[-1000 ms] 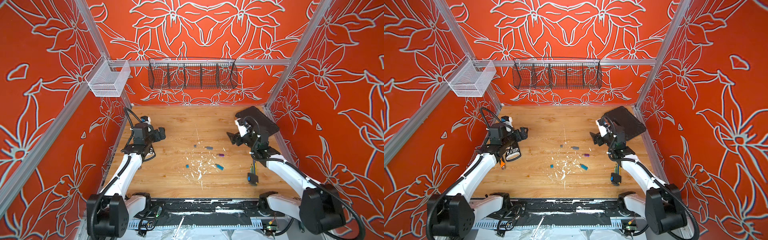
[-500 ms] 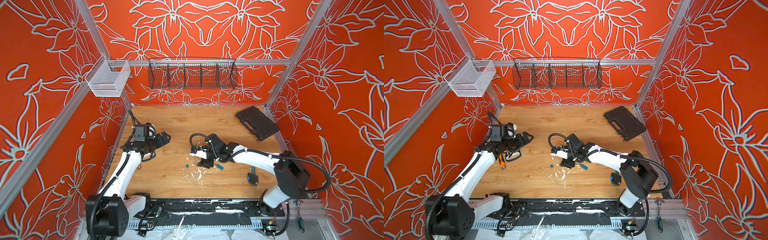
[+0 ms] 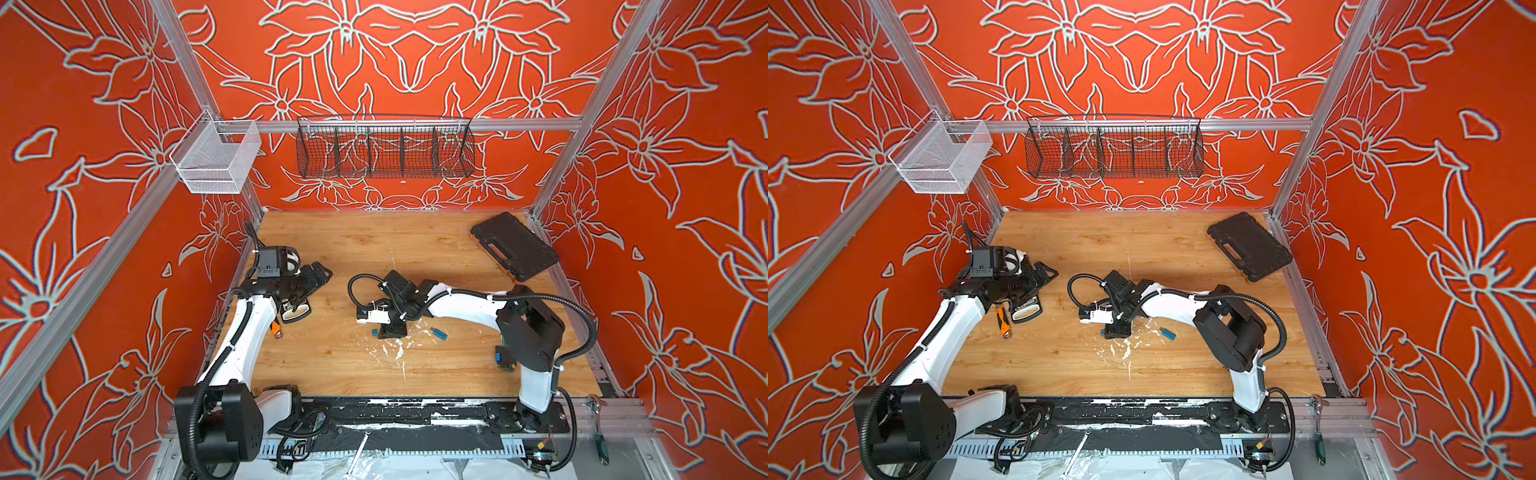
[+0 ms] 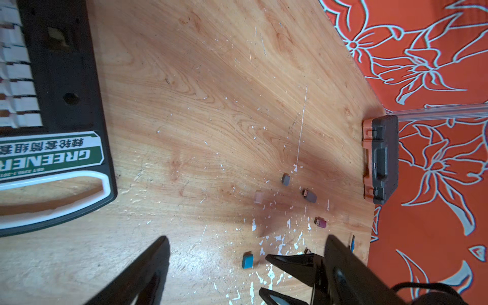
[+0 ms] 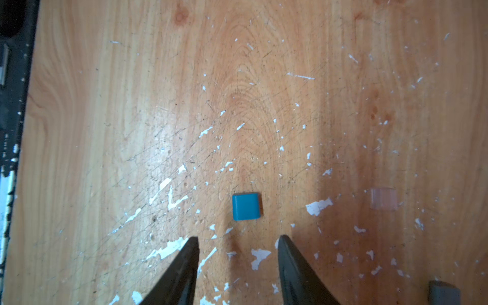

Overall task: Close the usb drive cover
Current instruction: Pick up the cover from the center of the board.

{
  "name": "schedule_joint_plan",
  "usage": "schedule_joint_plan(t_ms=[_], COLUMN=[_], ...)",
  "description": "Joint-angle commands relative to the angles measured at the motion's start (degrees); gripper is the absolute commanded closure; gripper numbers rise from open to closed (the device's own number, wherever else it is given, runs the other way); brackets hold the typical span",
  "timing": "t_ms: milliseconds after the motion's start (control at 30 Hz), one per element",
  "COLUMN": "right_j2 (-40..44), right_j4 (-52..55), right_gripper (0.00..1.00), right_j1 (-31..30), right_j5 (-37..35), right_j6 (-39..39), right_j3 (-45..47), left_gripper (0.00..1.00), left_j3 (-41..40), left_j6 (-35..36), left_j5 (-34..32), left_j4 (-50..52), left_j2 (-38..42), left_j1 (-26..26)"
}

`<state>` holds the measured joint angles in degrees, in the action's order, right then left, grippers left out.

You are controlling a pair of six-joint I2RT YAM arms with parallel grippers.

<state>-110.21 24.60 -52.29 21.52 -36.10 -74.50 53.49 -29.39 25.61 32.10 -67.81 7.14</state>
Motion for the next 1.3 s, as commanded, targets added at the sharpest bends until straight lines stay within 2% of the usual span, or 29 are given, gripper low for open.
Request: schedule_joint_plan(t_ms=[0,167,500,933,1267], right_j2=[-2.5,-3.4,-4.7,-3.6,-4.1], right_j4=[3.0,2.9,-0.3,-1.4,-0.6], right_gripper=[0.51,0.53,0.58,0.58,0.59], right_j1=[-1.0,-2.0,-3.0,-3.0,-3.0], right_j5=[-0.4,0.3,-5.3,-4.2,-6.0], right_j6=[-3.0,-3.6,-1.8,-2.8,2.9], right_j3=[-2.3,-2.8,-2.9,-2.2,-1.9], left_gripper=[0.13,0.14,0.16,0.2,0.2], left_j3=[1.3,1.2,0.7,-0.4,-0.7], left_j6=[0.8,1.8,2.1,2.5,2.3], left_j5=[-0.1,-0.8,-0.9,-0.6,-0.8], left_j4=[1.4,1.8,1.7,0.6,0.2], left_j2=[1.4,1.6,3.1,4.8,4.7], left_j1=[0.3,0.4,0.4,0.4,0.5])
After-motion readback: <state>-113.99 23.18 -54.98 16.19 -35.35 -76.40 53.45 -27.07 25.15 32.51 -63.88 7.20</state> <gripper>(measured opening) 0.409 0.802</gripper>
